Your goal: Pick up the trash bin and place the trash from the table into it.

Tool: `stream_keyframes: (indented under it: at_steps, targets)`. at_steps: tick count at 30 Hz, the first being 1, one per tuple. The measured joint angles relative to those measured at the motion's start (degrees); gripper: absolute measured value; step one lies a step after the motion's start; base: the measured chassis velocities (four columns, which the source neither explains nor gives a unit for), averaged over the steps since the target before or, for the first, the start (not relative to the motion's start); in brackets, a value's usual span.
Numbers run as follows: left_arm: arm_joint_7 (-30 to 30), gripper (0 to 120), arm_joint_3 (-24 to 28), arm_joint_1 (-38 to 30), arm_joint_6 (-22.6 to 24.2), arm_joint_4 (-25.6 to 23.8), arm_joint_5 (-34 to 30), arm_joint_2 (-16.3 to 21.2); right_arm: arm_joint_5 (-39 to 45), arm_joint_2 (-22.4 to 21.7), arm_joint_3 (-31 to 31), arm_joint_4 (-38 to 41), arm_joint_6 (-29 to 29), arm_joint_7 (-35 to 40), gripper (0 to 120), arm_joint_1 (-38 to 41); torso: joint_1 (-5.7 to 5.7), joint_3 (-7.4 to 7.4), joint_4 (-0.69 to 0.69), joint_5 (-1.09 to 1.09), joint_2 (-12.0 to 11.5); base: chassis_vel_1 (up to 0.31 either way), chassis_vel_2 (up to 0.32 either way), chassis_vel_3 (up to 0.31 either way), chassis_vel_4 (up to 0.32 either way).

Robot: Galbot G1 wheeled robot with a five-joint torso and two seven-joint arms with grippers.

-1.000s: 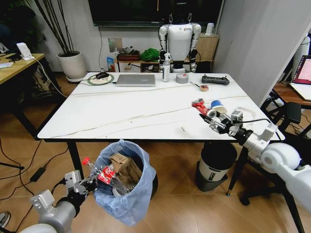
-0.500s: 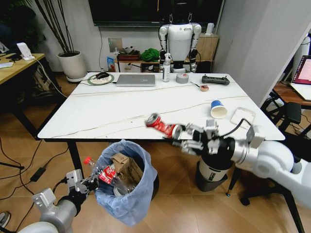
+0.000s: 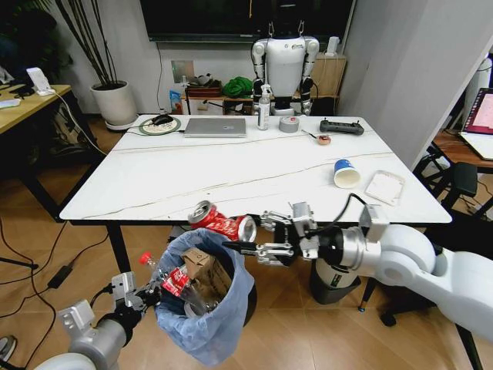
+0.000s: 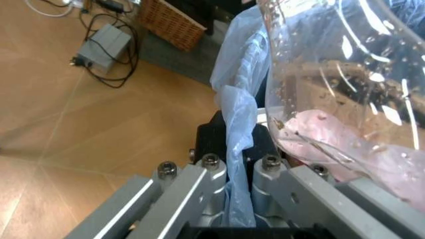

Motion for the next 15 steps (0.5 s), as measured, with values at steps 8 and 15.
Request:
stream_keyframes:
  at_steps: [8, 15]
  targets:
    - [-0.6, 0, 1.58, -3.22, 0.15, 0.85, -1.88, 1.95, -3.8, 4.49, -12.09, -4.72, -1.69, -0.35, 49, 11.33, 0.01, 0.01, 0.0, 0.01, 0.0, 0.0, 0.0, 0.0, 0.0]
    - [-0.98, 0, 2.08, -3.69, 0.33, 0.97, -2.01, 2.09, -5.42, 3.64, -14.56, -3.52, -4.19, 1.07, 49, 13.79, 0.0, 0.0, -0.01, 0.02, 0.0, 0.0, 0.0, 0.0, 0.0]
